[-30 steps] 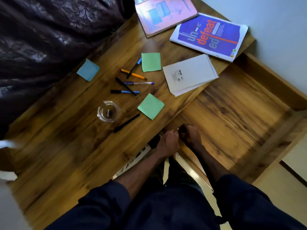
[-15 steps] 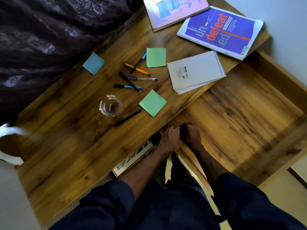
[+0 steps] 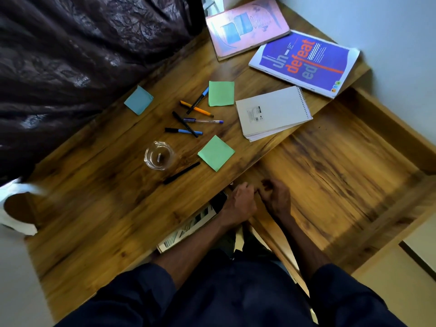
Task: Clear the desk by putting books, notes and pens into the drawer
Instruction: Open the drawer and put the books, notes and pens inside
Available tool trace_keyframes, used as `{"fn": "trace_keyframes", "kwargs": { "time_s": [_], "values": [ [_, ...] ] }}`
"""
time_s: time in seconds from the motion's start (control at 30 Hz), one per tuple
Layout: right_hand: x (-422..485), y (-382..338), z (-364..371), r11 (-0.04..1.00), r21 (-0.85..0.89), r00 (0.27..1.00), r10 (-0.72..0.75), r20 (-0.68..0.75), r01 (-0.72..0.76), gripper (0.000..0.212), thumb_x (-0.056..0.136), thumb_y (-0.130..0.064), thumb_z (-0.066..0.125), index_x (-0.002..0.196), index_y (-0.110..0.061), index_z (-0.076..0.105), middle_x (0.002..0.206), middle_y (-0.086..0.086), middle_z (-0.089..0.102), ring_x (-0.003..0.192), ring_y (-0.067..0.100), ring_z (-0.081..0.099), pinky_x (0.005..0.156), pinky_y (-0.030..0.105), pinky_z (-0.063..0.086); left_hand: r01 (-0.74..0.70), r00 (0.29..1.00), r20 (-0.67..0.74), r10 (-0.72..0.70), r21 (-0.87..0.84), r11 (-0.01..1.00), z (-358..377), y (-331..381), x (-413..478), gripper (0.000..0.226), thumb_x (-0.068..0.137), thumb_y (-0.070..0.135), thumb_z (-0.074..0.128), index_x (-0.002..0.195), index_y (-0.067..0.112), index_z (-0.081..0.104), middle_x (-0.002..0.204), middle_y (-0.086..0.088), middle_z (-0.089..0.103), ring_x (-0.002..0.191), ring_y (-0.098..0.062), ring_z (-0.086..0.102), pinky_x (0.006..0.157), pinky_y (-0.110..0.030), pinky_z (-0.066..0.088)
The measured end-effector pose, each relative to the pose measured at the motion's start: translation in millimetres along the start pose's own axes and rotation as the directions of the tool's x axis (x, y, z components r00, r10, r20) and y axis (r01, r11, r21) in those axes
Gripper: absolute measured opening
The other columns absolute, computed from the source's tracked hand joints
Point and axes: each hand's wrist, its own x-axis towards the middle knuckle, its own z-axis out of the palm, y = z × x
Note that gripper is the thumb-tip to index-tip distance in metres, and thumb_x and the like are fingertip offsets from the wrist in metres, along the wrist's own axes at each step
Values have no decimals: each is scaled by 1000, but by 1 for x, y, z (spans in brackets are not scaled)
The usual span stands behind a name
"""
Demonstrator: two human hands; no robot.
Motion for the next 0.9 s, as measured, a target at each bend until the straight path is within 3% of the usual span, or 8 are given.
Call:
{"fn": "trace_keyframes", "kwargs": {
  "time_s": [0.2, 0.37, 0.57, 0.73, 0.9],
  "values": [
    [10, -38, -20, 990, 114, 984, -66, -164, 85, 7, 88, -20, 73, 93, -15, 70, 86, -2, 69, 73, 4, 63, 65, 21, 55, -74, 984, -163, 69, -24, 997, -16, -3, -3, 26, 97, 11, 55, 123, 12, 59, 115, -3, 62, 101, -13, 62, 86, -31, 58],
    [31, -64, -29, 974, 142, 957, -138, -256, 179, 11, 92, -23, 70, 96, -12, 71, 88, 0, 71, 74, 8, 65, 66, 23, 56, -82, 950, -306, 64, -48, 995, -41, -13, 4, 25, 96, 11, 55, 121, 12, 62, 117, -3, 65, 103, -14, 63, 89, -28, 57],
    [52, -95, -21, 967, 137, 957, -181, -228, 215, 7, 90, -19, 73, 91, -13, 72, 83, -3, 70, 72, 6, 64, 65, 26, 58, -30, 928, -373, -1, -77, 997, -69, -43, 21, 24, 94, 10, 59, 118, 12, 63, 115, -4, 65, 107, -17, 63, 90, -32, 57],
    [63, -114, -13, 982, 113, 978, -135, -160, 154, 8, 89, -23, 73, 90, -16, 72, 83, -5, 71, 72, 7, 65, 64, 31, 59, -25, 922, -387, -18, -106, 994, -85, -63, 33, 24, 92, 8, 59, 115, 13, 64, 117, -6, 67, 113, -20, 63, 97, -34, 55],
    [79, -126, -6, 995, 47, 990, -85, -109, 90, 10, 88, -25, 74, 91, -15, 73, 84, -4, 72, 74, 8, 66, 66, 30, 60, 4, 924, -377, -66, -162, 987, -100, -76, 52, 23, 91, 9, 60, 113, 12, 65, 119, -7, 67, 113, -21, 63, 92, -34, 56]
  ]
}}
